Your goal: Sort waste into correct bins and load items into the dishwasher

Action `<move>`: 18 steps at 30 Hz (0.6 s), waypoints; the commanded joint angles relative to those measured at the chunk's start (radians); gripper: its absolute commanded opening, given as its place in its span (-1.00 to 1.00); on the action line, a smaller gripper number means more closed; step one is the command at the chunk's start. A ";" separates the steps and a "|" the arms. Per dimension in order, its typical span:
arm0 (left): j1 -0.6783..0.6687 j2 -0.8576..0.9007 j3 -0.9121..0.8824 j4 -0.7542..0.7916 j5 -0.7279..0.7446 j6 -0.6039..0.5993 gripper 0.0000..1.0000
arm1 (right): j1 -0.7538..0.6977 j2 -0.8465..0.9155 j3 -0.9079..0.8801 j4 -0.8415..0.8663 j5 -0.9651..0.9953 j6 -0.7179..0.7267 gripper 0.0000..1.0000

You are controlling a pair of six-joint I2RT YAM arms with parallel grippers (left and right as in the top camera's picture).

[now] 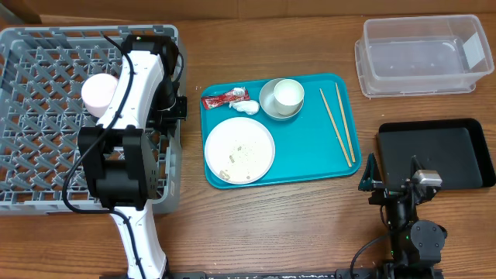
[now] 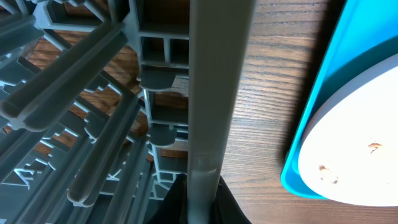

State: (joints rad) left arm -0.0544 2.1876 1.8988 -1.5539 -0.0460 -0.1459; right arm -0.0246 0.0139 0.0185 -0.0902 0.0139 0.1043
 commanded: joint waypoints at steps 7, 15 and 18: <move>0.021 0.076 -0.045 -0.011 -0.032 -0.014 0.79 | -0.003 -0.011 -0.011 0.006 -0.002 0.004 0.99; 0.021 0.075 0.132 -0.125 -0.027 -0.015 0.91 | -0.003 -0.011 -0.011 0.006 -0.002 0.005 0.99; 0.021 0.057 0.219 -0.137 0.034 -0.005 0.95 | -0.003 -0.011 -0.011 0.006 -0.002 0.004 0.99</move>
State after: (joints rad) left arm -0.0433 2.2562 2.0224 -1.6852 -0.0467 -0.1543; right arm -0.0246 0.0128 0.0185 -0.0902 0.0139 0.1047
